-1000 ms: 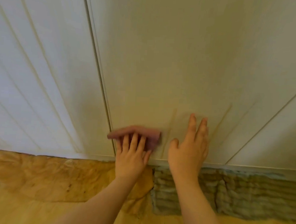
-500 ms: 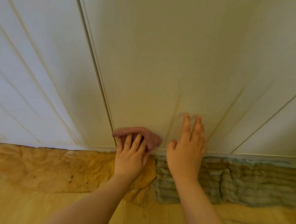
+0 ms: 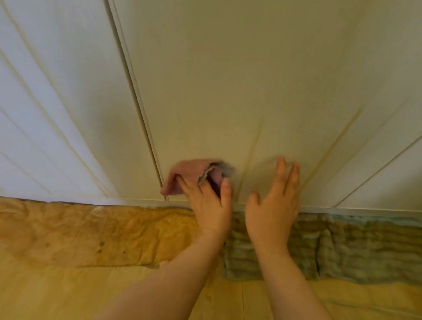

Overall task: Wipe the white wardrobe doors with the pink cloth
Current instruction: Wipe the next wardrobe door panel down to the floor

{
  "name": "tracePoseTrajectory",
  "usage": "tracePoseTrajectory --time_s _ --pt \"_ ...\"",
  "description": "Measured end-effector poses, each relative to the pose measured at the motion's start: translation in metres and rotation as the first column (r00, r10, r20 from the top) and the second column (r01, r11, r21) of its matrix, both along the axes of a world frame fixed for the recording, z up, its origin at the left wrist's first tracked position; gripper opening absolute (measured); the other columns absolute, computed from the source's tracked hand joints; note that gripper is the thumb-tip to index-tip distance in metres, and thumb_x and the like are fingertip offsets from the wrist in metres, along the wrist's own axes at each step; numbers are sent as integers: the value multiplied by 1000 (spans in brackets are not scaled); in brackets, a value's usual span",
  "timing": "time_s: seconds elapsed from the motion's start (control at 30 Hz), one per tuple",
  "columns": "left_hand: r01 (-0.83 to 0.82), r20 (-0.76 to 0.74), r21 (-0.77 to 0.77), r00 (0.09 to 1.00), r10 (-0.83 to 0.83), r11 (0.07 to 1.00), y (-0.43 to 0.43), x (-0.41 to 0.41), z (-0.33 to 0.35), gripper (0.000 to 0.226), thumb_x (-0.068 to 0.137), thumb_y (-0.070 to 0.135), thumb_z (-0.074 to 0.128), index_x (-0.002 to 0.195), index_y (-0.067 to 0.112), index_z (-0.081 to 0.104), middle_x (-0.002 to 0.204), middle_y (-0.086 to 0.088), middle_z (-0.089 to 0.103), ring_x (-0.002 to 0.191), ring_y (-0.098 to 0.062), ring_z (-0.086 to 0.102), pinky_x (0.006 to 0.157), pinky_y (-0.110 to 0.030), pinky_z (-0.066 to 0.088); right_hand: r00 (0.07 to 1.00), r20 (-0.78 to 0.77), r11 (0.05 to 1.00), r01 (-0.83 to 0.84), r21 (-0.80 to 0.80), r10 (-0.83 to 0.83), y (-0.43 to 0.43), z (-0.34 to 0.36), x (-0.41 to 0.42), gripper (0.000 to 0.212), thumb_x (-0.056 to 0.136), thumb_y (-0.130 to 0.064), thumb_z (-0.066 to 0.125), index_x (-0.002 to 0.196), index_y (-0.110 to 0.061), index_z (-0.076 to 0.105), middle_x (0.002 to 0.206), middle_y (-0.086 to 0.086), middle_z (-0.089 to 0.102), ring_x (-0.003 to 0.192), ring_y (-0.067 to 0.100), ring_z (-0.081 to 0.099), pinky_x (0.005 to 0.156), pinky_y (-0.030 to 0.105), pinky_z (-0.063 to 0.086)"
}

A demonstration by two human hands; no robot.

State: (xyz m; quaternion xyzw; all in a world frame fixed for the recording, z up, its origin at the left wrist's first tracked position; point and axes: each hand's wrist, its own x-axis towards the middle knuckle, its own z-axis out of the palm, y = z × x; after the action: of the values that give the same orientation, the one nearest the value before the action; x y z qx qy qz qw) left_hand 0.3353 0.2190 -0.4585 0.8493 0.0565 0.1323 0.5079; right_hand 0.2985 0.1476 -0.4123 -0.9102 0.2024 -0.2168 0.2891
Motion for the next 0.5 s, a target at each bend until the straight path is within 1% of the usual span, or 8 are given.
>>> tracePoseTrajectory --time_s 0.07,0.17,0.23,0.27,0.33,0.4,0.43,0.5 --pt "-221 -151 -370 973 176 902 -24 12 35 90 90 68 19 147 4 -9 153 -16 -20 143 -24 -19 107 -21 -17 1000 1 999 17 37 -18 -3 1 -2 81 83 -8 55 149 -26 10 157 6 3 143 25 10 112 40 15" --pt "-471 -365 -582 880 304 663 -31 34 62 75 100 42 34 148 6 -12 156 -10 -18 145 -19 -14 110 -24 -12 1000 -16 998 25 55 -24 -4 1 -6 82 82 -7 55 149 -25 11 157 7 5 142 26 12 112 39 15" --pt "-563 -486 -695 826 285 447 -20 38 56 73 97 53 33 152 14 4 159 -2 0 146 -16 1 116 -32 -2 999 -44 998 26 59 -23 -6 2 -9 81 84 -9 54 149 -25 8 157 7 4 142 25 11 112 38 13" --pt "-600 -563 -749 800 209 280 -10 37 49 68 94 60 35 149 21 27 155 0 25 142 -16 22 117 -39 13 998 -58 998 22 58 -19 -6 3 -10 80 85 -10 52 149 -25 7 157 7 3 143 25 10 112 37 12" --pt "-626 -626 -780 778 52 -8 13 35 42 45 89 64 43 96 27 67 95 4 68 93 -13 60 95 -42 42 997 -83 998 11 62 -6 -5 5 -13 78 87 -12 50 149 -26 4 157 6 0 143 24 8 113 37 11" --pt "-584 -598 -789 802 17 -193 30 41 45 49 92 51 46 55 23 62 56 12 57 62 -6 49 85 -29 42 997 -78 998 -4 70 9 -3 9 -13 78 88 -12 49 149 -27 3 157 5 -1 143 23 6 113 37 11" --pt "-582 -598 -782 801 3 -223 35 46 52 53 93 46 44 48 23 61 53 13 55 61 -6 45 84 -26 39 998 -67 997 -4 78 9 -2 12 -11 77 88 -12 49 149 -27 3 157 5 -1 143 23 7 113 37 11" --pt "-592 -592 -790 804 -52 -158 35 53 75 53 93 46 39 50 24 61 55 13 53 59 -9 40 79 -26 35 999 -40 996 1 85 2 -1 14 -9 78 88 -12 50 149 -26 4 157 5 0 143 23 8 113 37 12"
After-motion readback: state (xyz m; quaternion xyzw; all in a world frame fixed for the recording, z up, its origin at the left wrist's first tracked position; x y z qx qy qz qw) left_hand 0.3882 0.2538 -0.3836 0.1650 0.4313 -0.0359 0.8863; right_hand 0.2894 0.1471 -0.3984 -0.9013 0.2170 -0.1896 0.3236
